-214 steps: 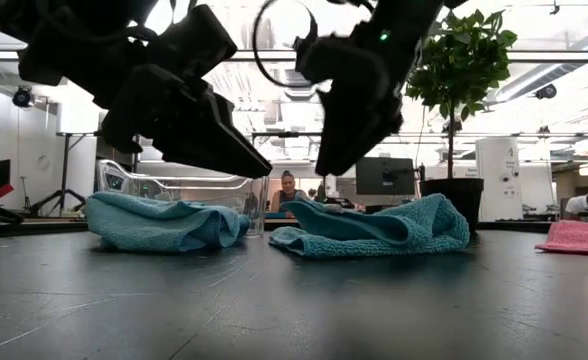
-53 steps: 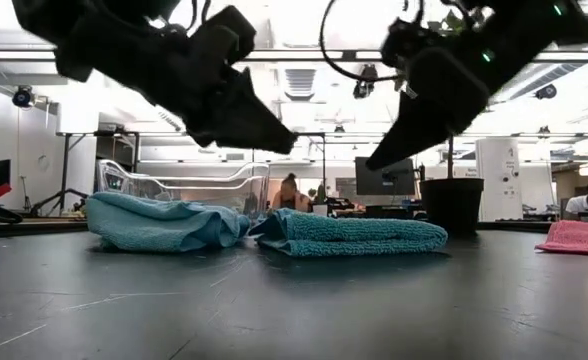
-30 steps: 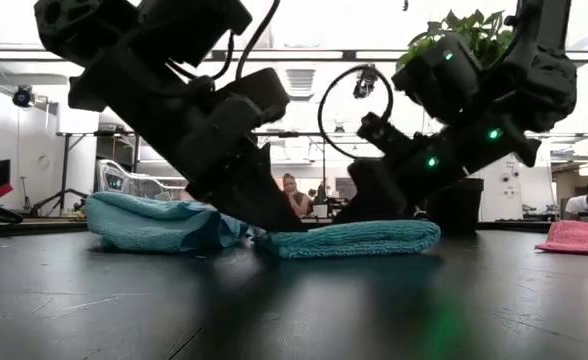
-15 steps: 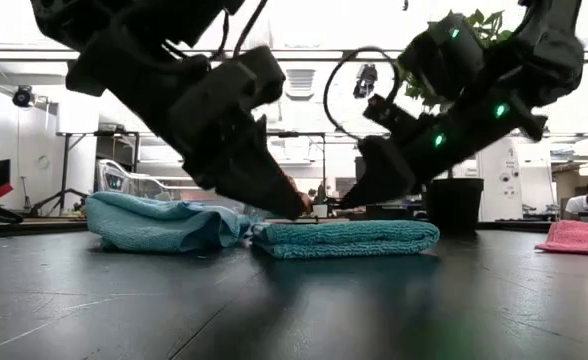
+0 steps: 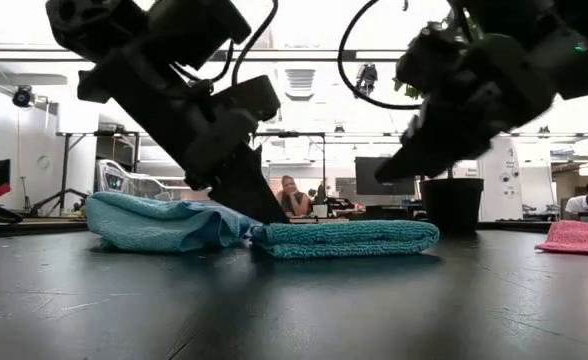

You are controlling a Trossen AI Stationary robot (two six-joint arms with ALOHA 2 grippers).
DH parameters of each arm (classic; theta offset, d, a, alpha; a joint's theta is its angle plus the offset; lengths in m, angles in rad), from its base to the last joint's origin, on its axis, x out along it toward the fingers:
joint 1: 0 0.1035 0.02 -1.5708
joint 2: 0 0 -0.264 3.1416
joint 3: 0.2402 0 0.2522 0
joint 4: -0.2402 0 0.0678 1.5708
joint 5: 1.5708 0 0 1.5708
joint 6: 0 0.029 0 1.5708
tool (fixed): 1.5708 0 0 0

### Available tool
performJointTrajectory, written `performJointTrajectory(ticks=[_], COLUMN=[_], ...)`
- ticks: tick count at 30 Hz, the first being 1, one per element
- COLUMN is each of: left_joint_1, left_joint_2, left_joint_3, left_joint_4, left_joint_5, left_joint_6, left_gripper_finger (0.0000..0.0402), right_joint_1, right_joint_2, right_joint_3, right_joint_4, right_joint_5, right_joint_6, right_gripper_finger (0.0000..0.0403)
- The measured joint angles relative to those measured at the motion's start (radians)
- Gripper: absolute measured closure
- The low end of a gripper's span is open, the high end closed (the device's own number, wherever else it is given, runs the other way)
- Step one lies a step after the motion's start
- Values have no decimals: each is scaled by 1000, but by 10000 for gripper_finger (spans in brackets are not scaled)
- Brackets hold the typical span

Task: Fold microfiber towels
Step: Fold the right blue microfiber cloth, then put the blue microfiber cloth into the transparent bin

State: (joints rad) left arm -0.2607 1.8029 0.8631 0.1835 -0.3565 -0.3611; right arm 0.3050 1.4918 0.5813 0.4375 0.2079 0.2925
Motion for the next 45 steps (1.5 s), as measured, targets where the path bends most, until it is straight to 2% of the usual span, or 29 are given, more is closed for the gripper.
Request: performJointTrajectory(ticks=[4, 8, 13, 15, 19, 24, 28, 34, 45], left_joint_1=[0, 3, -2, -10, -26, -10, -6, -8, -5], left_joint_2=[-31, -113, -168, -170, -162, -162, -150, -106, 6], left_joint_3=[6, 20, 13, 11, 7, -6, -6, -6, 27], left_joint_4=[-7, -71, -124, -110, -100, -103, -99, -133, -56], left_joint_5=[10, 45, 162, 232, 294, 292, 194, 168, 144], left_joint_6=[-56, -284, -548, -607, -685, -845, -969, -1048, -1039], left_gripper_finger=[286, 285, 285, 283, 256, 190, 150, 144, 144], right_joint_1=[-7, -24, -54, -60, -67, -68, -68, -72, -115], right_joint_2=[-16, -74, -149, -174, -208, -208, -192, -126, -22], right_joint_3=[-1, 9, 19, 20, 19, 19, 18, 17, 16], right_joint_4=[-39, -131, -260, -294, -359, -388, -388, -353, -295], right_joint_5=[1, -6, -2, -4, -6, -6, 1, 31, 39], right_joint_6=[192, 272, 344, 385, 443, 453, 454, 455, 456], right_gripper_finger=[394, 379, 326, 299, 246, 192, 162, 134, 121])
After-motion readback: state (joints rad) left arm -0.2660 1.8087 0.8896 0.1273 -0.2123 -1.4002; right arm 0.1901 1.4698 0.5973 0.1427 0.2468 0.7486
